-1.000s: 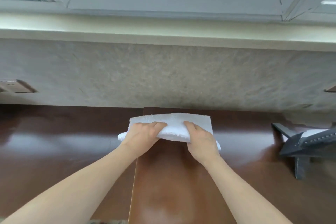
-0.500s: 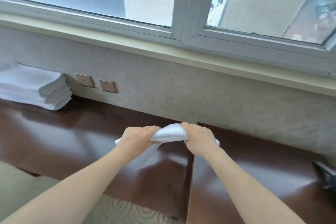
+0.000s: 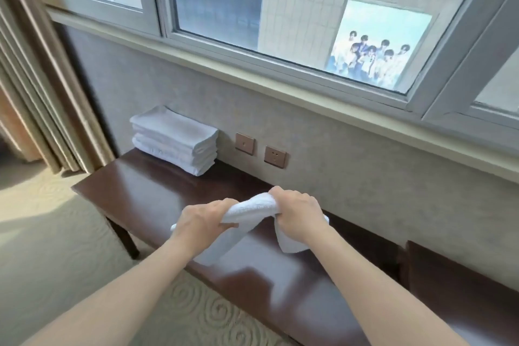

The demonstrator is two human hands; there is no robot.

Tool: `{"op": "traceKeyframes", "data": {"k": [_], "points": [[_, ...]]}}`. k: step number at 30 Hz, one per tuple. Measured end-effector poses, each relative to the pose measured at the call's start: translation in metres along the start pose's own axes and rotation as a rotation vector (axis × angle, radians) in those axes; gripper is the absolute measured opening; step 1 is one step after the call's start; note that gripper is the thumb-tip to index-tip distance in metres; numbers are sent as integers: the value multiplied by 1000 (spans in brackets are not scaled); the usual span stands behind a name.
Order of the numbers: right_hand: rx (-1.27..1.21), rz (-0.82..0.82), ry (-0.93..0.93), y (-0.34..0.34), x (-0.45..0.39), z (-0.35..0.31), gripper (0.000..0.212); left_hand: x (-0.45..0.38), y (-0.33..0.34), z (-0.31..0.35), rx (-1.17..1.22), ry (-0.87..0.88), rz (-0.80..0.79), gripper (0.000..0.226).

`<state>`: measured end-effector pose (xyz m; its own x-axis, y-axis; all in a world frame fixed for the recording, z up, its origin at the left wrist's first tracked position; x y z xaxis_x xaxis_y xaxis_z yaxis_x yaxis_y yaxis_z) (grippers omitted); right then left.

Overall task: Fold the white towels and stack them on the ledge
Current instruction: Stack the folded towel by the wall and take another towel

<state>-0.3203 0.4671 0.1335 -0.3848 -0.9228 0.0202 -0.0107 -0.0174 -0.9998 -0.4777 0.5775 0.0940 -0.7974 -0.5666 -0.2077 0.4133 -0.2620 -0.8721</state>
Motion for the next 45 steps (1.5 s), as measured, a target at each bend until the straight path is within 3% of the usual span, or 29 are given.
{"op": "traceKeyframes", "data": {"k": [8,12,15,20,25,32,39,42,45], "points": [[-108,52,-87,-24,-107,-70,34,-23,-36,-98,51,-173,122,43],[-189,75,-50,-25,-169,-82,41,-58,-35,-151,117,-293,71,51],[-239,66,-13,-22,-222,-86,43,-94,-38,-194,118,-341,-20,42],[-261,20,13,-22,-316,-92,38,-169,-77,-267,64,-330,-61,24],[-289,25,41,-40,-385,-94,25,-236,-135,-322,28,-299,-67,23],[-222,2,63,-49,-465,-111,13,-330,-186,-378,-76,-171,-70,27],[-38,2,211,-32,-515,-127,12,-412,-173,-430,-106,-3,-174,26],[136,-2,265,-22,-529,-135,36,-444,-167,-444,-69,126,-180,36],[298,197,285,-19,-533,-151,56,-462,-178,-443,-73,356,-48,38]]}}
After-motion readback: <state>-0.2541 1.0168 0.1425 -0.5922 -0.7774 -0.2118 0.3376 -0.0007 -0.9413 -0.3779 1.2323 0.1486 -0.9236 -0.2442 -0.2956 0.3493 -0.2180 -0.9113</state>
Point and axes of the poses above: each hand's wrist, its own x-axis away from the middle knuckle, its own y-axis out of the palm, z = x × y, the point moved 7 cm from there along -x, towards the middle knuckle, and after that the axes turned 7 degrees about x, right-handed, at the moved point
